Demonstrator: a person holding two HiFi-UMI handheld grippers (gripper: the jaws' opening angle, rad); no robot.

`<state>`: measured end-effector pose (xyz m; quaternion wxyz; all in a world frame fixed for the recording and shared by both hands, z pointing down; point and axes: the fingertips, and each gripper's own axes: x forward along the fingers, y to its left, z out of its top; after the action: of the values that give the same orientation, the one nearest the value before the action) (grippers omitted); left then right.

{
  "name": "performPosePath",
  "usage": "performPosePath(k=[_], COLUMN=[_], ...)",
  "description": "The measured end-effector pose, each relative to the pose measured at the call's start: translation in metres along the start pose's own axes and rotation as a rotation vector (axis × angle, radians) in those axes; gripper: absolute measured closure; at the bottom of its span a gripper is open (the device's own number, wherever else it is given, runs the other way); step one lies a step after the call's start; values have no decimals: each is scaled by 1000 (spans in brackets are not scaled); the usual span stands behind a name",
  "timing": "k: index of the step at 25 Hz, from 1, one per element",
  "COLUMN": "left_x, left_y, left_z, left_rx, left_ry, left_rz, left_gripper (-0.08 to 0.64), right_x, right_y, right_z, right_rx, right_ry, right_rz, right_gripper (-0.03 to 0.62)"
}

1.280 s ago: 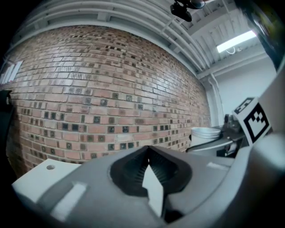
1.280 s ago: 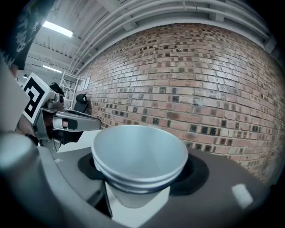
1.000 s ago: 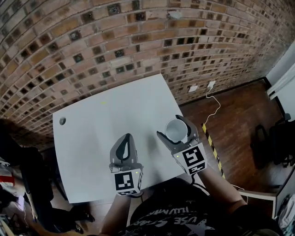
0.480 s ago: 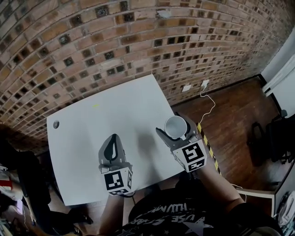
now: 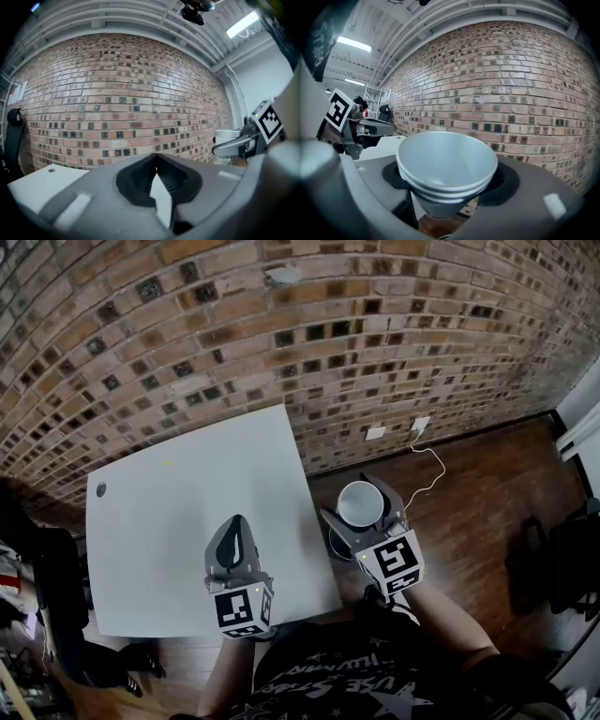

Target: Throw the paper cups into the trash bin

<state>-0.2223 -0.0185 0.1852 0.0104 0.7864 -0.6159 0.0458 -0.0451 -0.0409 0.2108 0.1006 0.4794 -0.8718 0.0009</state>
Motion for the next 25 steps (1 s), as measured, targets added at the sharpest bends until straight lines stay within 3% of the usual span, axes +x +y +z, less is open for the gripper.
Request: performPosePath(k=[6, 13, 17, 25], left_x=[31, 46, 47, 59], left_y=[-93, -190, -217, -240], left_z=[9, 28, 35, 23], left_rx=[8, 13, 21, 6], left_ry=[14, 8, 22, 43], left_rz=[3, -4, -21, -65], left_gripper=[555, 555, 555, 555], right_x=[-47, -103, -116, -115], right_y=[-74, -142, -157, -147], right_z=[6, -11, -12, -26], right_rx=[-10, 17, 29, 71], right_ry=[-26, -42, -55, -16], right_rz=[58, 66, 60, 66], right_gripper=[216, 216, 216, 216])
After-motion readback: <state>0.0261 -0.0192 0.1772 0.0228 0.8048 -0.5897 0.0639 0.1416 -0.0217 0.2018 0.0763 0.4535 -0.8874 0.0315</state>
